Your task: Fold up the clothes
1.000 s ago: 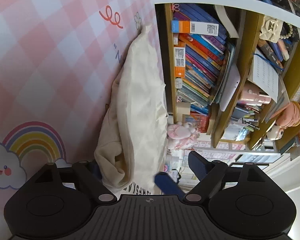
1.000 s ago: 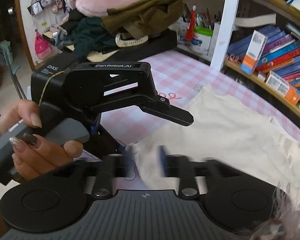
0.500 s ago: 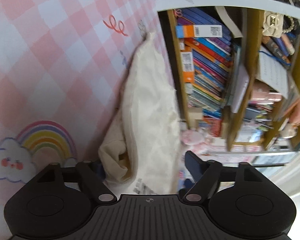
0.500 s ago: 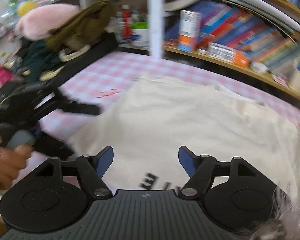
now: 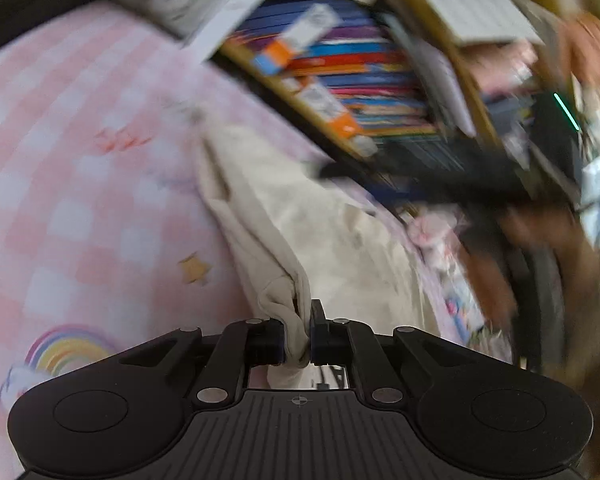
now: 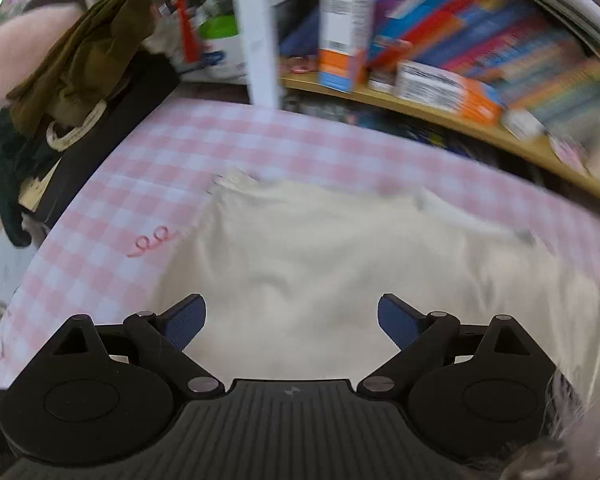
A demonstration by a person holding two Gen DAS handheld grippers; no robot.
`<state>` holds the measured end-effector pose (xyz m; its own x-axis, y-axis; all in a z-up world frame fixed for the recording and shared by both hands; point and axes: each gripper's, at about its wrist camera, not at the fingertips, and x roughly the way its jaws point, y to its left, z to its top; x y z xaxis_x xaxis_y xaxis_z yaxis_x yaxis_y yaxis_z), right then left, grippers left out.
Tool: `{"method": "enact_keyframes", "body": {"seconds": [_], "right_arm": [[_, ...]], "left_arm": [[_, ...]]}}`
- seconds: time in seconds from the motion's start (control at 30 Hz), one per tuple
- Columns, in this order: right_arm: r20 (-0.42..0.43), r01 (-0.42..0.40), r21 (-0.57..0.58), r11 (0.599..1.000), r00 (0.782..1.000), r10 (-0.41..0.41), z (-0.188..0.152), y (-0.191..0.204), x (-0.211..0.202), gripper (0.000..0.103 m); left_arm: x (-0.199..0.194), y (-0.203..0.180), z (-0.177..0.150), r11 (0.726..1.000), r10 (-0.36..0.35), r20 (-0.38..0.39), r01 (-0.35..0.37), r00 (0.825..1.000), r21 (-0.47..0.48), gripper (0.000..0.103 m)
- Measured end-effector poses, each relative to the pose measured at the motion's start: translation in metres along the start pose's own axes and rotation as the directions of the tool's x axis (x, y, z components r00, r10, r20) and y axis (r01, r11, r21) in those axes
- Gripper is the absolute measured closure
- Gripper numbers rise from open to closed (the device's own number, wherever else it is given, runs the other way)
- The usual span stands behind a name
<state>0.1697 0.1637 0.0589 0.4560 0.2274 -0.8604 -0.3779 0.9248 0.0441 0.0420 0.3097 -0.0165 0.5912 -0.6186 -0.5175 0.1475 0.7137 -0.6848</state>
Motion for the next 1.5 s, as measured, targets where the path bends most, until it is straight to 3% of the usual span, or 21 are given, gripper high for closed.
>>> {"method": "enact_keyframes", "body": {"seconds": [0.2,0.3,0.43,0.53,0.6,0.7,0.77,0.83,1.13,1.5], "right_arm": [[-0.095,0.026,-0.152,0.988,0.995,-0.041,0.068,0.042,0.046,0.019],[-0.167,0.055,-0.290,0.955,0.980,-0.107,0.071,0.075,0.072,0.025],[-0.233,0.104,-0.467,0.878,0.943,-0.236,0.066,0.112,0.105,0.027],[-0.239,0.149,-0.538,0.830,0.917,-0.319,0.059,0.120,0.121,0.028],[-0.240,0.158,-0.548,0.822,0.911,-0.335,0.056,0.120,0.126,0.032],[-0.248,0.175,-0.531,0.829,0.904,-0.349,0.054,0.114,0.129,0.055],[-0.256,0.180,-0.510,0.841,0.902,-0.348,0.054,0.109,0.129,0.081],[-0.261,0.171,-0.485,0.857,0.907,-0.329,0.057,0.105,0.125,0.093],[-0.182,0.124,-0.324,0.938,0.965,-0.191,0.068,0.045,0.057,0.096],[-0.086,0.132,-0.164,0.978,0.985,-0.148,0.062,-0.064,-0.014,0.096]], "left_arm": [[0.006,-0.014,0.000,0.996,-0.023,-0.021,0.025,1.000,0.089,0.094],[0.006,-0.017,0.000,0.993,-0.035,-0.021,0.037,0.999,0.113,0.094],[0.008,-0.021,0.000,0.990,-0.047,-0.028,0.050,0.999,0.128,0.094],[0.008,-0.024,-0.001,0.988,-0.054,-0.030,0.057,0.998,0.141,0.094],[0.008,-0.024,-0.001,0.988,-0.057,-0.033,0.061,0.998,0.142,0.094],[0.008,-0.024,-0.001,0.987,-0.059,-0.036,0.063,0.998,0.151,0.094],[0.008,-0.027,-0.001,0.984,-0.058,-0.035,0.063,0.998,0.166,0.094],[0.006,-0.032,0.000,0.980,-0.065,-0.030,0.069,0.997,0.188,0.094],[0.005,-0.075,0.005,0.931,-0.133,-0.023,0.133,0.991,0.339,0.095],[0.047,-0.141,-0.013,0.897,-0.144,-0.058,0.154,0.988,0.414,0.095]]}}
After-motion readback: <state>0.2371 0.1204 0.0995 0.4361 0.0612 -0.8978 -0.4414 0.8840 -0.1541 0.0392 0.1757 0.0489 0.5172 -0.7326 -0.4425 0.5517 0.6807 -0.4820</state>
